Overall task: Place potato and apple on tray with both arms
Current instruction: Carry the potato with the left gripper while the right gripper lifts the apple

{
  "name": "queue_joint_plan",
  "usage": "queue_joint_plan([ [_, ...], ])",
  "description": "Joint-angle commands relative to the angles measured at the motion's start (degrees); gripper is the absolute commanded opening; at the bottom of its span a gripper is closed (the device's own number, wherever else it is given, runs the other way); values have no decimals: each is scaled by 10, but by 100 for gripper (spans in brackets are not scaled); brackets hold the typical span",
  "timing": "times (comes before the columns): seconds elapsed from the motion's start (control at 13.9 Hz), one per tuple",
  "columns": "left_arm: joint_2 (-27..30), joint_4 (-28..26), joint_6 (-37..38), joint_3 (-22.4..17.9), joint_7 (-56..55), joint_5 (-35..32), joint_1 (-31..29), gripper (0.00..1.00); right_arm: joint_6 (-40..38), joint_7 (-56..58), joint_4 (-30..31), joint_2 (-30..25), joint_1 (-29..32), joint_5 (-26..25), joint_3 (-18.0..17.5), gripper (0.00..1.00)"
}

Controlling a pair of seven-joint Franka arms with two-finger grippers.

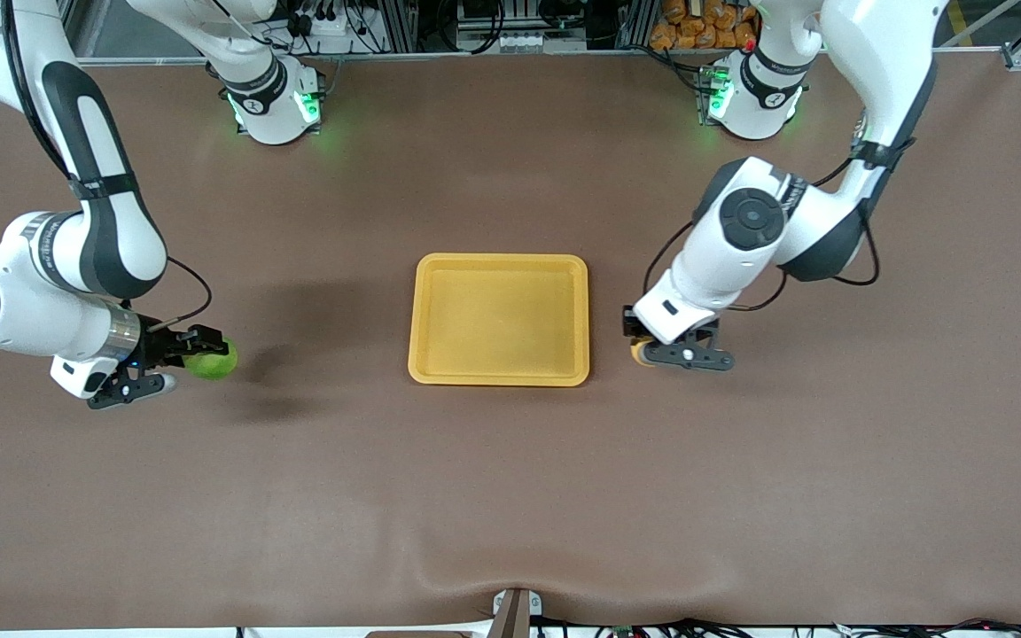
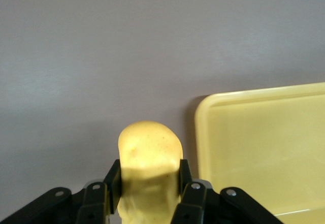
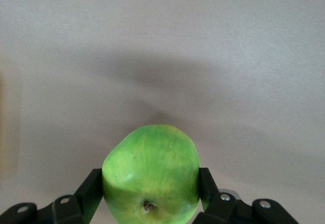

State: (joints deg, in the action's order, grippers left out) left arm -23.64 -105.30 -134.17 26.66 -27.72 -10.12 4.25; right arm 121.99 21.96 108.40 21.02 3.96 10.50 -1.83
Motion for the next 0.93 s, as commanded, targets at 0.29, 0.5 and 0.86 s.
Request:
queue_joint_plan([
  [0.29,-70,79,15,-4,-49,-49,67,0,33,-1,-6,-3,-71,46,2,0],
  [0.5,-103,100,15,-5,-98,-94,91,0,26,-2,-3,-4,-80,60,2,0],
  [0.86,-151,127,15,-6,-155,-124,122,0,19,-2,-1,-4,-77,60,2,0],
])
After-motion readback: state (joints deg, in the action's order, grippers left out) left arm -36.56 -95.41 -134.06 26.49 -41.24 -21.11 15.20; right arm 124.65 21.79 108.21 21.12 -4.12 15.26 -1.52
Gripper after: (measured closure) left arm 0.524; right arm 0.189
